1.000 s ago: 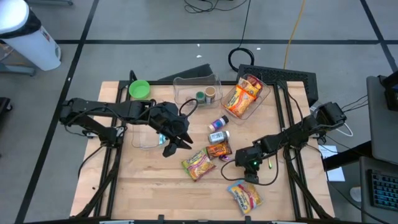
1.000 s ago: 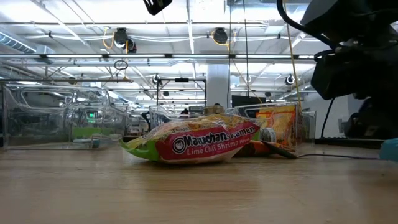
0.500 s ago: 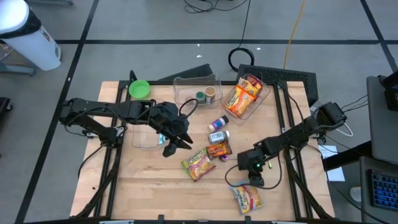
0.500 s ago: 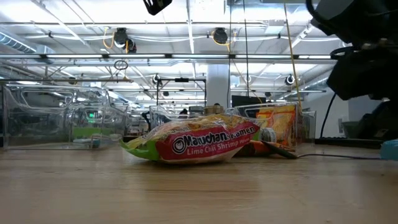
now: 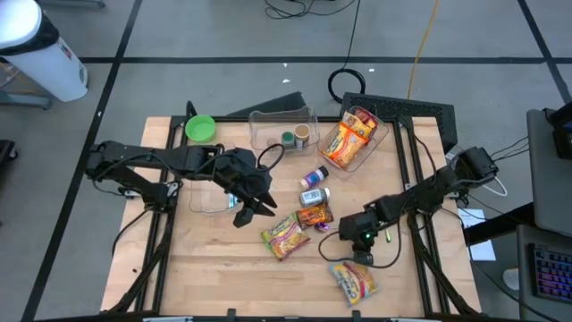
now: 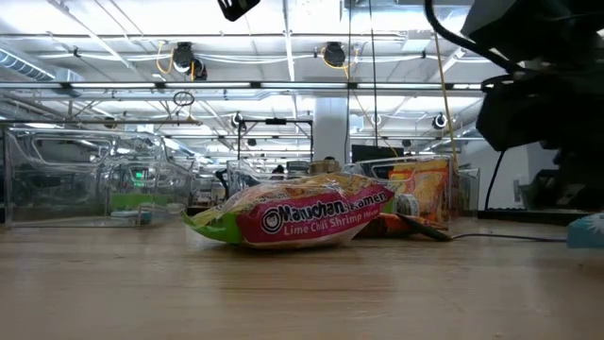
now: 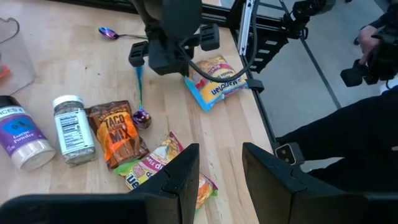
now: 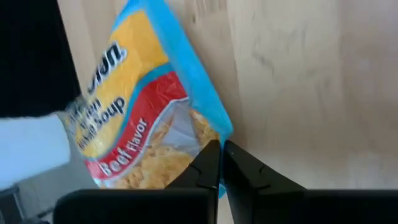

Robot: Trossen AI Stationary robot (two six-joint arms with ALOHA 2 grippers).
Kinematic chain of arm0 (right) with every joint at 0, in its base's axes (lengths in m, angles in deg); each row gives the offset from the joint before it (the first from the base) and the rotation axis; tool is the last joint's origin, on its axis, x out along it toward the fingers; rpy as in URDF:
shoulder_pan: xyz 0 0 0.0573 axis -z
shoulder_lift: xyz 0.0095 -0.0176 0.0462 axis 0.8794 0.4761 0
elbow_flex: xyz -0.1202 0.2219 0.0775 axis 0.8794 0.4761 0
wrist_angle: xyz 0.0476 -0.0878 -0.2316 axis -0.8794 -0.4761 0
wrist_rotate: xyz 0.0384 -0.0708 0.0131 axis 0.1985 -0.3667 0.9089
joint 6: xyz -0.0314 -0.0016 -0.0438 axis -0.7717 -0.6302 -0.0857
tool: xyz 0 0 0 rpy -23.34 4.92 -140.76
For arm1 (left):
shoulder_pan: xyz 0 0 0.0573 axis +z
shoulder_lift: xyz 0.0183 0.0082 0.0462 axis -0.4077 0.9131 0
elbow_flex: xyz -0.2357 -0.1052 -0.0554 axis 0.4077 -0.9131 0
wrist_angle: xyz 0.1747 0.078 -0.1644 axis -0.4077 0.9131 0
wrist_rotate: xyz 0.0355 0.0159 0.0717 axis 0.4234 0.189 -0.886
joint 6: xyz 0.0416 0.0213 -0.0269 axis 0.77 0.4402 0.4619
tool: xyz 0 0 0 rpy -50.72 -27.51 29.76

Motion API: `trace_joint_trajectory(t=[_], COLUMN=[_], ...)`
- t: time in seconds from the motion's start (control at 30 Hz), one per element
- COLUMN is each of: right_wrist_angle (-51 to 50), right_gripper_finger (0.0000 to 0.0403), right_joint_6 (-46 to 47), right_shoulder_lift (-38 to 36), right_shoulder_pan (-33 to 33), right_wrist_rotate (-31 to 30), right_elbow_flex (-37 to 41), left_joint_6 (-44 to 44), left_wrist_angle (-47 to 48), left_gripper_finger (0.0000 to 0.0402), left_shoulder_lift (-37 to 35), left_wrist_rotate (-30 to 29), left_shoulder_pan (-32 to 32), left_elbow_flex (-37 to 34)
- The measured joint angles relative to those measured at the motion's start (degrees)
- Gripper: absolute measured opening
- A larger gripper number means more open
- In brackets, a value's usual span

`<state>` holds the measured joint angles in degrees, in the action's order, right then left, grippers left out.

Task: Pick & Place Food Item
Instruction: Put the blue noodle pack into the right transparent bin

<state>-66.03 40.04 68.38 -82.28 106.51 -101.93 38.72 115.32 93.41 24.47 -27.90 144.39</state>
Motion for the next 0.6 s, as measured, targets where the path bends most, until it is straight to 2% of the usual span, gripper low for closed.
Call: trace_joint_trajectory(t=[0.13,0.27,0.6], right_wrist_angle=[0.15,0.28,-1.43], right_gripper_finger=[0.0002,0.0001,0.0000], right_joint_6=[-0.02,-0.42,-1.21], right_shoulder_lift=[-0.91,-4.66,-20.70], right_shoulder_pan=[1.94,4.04,10.65], right_wrist_rotate=[-0.36,-4.31,-22.53], right_elbow_flex=[-1.74,-3.64,-6.95], left_joint_6=[-1.16,-1.52,-2.82], left_wrist_angle=[-0.01,0.02,0.08], left_gripper_finger=[0.0127,0.0127,0.0127], left_shoulder_lift=[0.00,0.00,0.00], left_wrist_rotate=[-0.02,0.00,-0.48], left_shoulder_pan=[-0.04,-0.02,0.00], left_elbow_flex=[0.00,0.00,0.00])
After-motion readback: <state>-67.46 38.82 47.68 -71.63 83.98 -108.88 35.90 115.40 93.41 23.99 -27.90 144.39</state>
